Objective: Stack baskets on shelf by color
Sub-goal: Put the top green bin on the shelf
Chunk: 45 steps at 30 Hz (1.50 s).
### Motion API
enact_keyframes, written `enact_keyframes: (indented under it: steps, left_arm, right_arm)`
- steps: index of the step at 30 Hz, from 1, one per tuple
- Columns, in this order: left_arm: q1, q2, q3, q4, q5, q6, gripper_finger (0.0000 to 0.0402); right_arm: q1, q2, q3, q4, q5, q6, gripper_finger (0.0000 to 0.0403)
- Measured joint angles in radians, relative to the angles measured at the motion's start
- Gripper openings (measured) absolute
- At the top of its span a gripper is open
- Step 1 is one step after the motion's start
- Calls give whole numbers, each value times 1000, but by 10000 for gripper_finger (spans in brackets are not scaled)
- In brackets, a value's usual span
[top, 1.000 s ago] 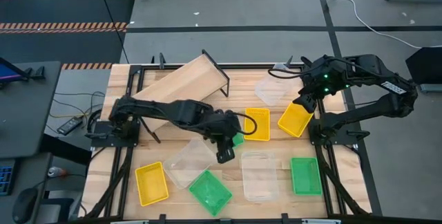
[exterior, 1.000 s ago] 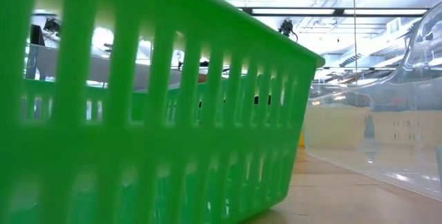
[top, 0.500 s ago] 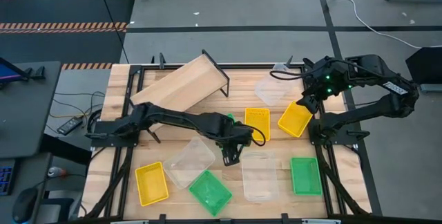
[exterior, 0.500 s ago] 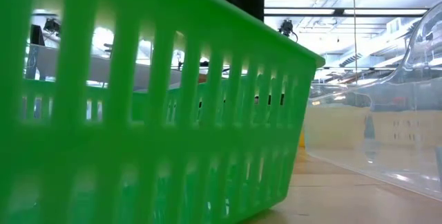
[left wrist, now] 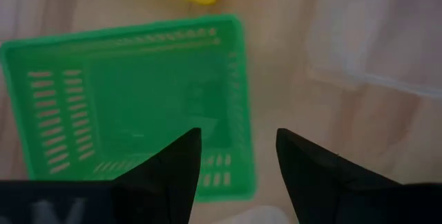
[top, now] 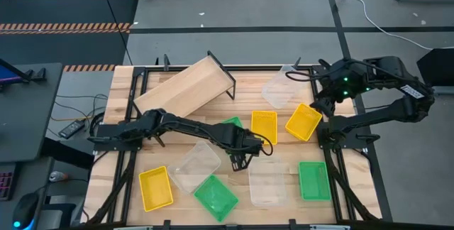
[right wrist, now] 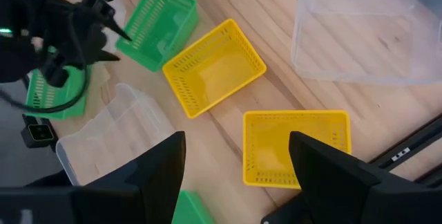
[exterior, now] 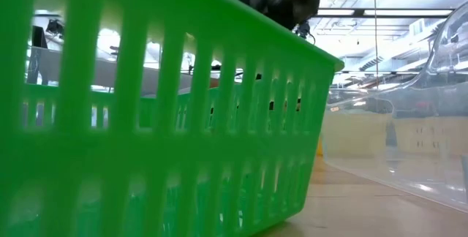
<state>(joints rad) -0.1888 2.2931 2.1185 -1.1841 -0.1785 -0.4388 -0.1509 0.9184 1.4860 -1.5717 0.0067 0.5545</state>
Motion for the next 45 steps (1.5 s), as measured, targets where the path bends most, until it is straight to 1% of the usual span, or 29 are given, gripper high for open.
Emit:
enact_keyframes:
  steps: [12,17,20,22,24,28,29,32,35,41,45]
  left_arm:
    - [22,33,1,25,50,-17,194]
    - [25,51,0,13,21,-41,180]
    - [28,68,2,33,21,-77,157]
    - [29,74,-2,14,34,-91,132]
    - [30,77,1,32,38,-99,100]
    - [31,77,1,31,77,-96,24]
    - [31,75,1,26,86,-95,16]
    - [31,74,21,13,94,-94,17]
    - [31,71,77,-20,98,-92,15]
    - [29,71,236,-92,95,-92,14]
    - [28,10,217,-93,84,-130,13]
  right_arm:
    - [0,-19,0,1,0,3,264]
    - [0,-19,0,0,1,13,264]
    - [0,-19,0,1,2,13,264]
    - [0,-19,0,1,4,6,264]
    - [0,-19,0,1,4,-7,264]
    - [0,-19,0,1,4,-13,264]
    - [0,-19,0,1,5,-14,264]
    - [0,-19,0,1,16,-15,264]
    - [0,-19,0,1,28,-15,264]
    - [0,-19,0,1,29,-16,264]
    - [0,-19,0,1,28,-15,264]
